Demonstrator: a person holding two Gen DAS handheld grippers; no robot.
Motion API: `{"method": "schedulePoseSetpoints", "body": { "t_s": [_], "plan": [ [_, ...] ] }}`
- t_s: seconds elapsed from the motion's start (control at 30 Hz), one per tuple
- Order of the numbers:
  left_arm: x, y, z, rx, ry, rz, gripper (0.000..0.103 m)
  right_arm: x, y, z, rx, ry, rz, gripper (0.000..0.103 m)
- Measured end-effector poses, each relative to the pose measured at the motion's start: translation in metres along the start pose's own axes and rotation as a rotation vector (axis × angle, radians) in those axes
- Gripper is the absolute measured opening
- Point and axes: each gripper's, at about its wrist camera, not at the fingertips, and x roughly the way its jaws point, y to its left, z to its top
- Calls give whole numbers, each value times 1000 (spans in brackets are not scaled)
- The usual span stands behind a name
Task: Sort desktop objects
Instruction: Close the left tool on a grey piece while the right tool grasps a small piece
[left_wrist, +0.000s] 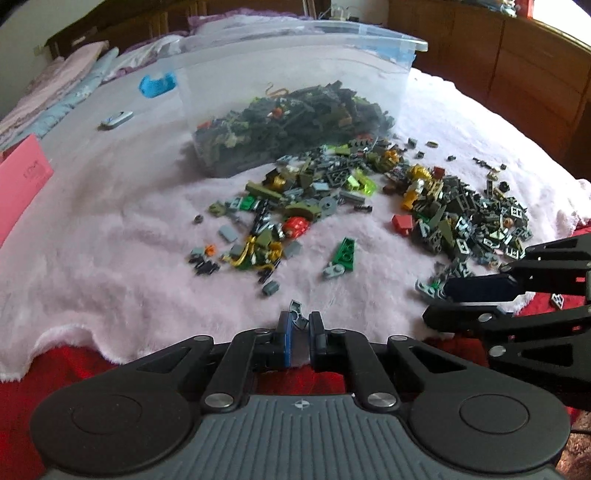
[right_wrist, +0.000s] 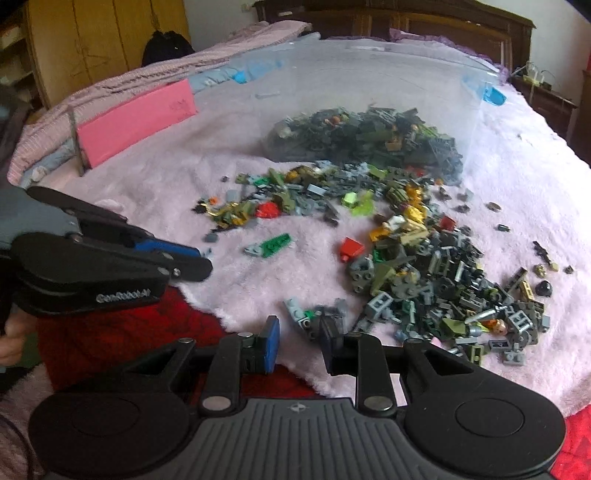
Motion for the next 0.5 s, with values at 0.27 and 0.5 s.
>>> {"method": "schedulePoseSetpoints", "body": {
  "t_s": [0.27, 0.5],
  "plan": [
    [5, 2, -2, -31, 6, -8, 18, 1, 6, 4, -17, 0, 11, 27],
    [9, 0, -3, -32, 8, -9, 19, 11, 3, 4, 7, 21, 7, 27]
  ]
}}
